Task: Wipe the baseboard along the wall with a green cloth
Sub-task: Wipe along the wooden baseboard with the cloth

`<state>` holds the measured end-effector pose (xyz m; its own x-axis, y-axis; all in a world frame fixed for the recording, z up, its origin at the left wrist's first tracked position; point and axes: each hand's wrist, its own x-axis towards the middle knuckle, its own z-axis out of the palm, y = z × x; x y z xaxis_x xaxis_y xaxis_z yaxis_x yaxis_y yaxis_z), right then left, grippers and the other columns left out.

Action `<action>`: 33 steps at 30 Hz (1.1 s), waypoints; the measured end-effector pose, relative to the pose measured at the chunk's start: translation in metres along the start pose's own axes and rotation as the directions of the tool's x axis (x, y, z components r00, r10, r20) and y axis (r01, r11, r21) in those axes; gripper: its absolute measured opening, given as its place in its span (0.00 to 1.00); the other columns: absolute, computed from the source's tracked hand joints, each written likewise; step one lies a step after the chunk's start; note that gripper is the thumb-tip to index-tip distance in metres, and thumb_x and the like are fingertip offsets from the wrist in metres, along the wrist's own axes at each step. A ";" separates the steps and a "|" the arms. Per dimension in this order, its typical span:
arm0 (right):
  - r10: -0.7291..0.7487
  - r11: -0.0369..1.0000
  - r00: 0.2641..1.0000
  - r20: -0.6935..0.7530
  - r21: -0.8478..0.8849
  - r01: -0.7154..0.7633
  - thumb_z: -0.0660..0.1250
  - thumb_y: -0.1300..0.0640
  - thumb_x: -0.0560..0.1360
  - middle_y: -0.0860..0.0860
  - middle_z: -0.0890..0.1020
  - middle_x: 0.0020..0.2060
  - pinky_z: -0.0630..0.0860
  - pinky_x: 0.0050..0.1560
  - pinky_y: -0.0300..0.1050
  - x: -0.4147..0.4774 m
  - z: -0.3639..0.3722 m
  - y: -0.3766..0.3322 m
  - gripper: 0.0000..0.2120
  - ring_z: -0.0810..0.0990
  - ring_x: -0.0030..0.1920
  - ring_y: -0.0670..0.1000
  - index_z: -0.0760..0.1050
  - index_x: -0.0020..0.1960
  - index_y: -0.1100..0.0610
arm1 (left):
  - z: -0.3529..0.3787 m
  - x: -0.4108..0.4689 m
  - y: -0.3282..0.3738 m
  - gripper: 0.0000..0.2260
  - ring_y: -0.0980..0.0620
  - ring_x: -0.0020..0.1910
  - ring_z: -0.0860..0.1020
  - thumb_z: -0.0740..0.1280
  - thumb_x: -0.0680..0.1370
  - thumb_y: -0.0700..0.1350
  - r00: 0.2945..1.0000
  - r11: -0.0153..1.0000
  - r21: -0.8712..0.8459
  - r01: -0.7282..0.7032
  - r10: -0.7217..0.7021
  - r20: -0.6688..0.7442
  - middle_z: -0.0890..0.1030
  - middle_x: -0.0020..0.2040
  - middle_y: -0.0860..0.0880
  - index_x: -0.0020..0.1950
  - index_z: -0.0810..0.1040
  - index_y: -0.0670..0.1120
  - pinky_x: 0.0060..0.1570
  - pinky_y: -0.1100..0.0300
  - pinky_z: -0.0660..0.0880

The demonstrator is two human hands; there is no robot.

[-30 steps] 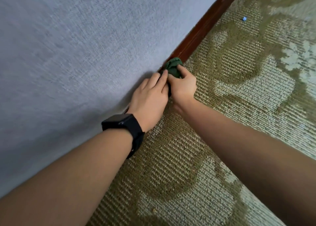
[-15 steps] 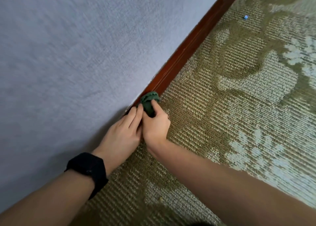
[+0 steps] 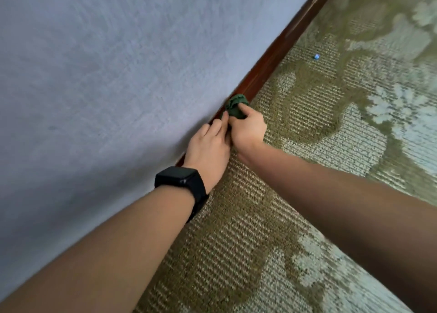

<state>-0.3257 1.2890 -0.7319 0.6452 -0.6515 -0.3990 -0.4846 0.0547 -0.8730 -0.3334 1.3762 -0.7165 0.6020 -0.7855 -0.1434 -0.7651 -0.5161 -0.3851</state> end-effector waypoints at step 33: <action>0.062 0.995 0.997 -0.040 0.086 -0.058 0.63 0.65 0.75 0.53 0.83 0.54 0.78 0.58 0.44 -0.155 -0.034 -0.027 0.14 0.81 0.53 0.51 0.79 0.57 0.54 | -0.074 -0.127 -0.001 0.22 0.38 0.51 0.80 0.78 0.63 0.40 0.991 0.959 -0.279 0.040 -0.074 -0.109 0.80 0.59 0.38 0.55 0.81 0.37 0.45 0.48 0.80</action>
<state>-0.4326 1.3621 -0.6371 0.5898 -0.6768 -0.4405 -0.4688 0.1571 -0.8692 -0.4263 1.4515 -0.6304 0.6280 -0.7781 -0.0140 -0.7735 -0.6222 -0.1206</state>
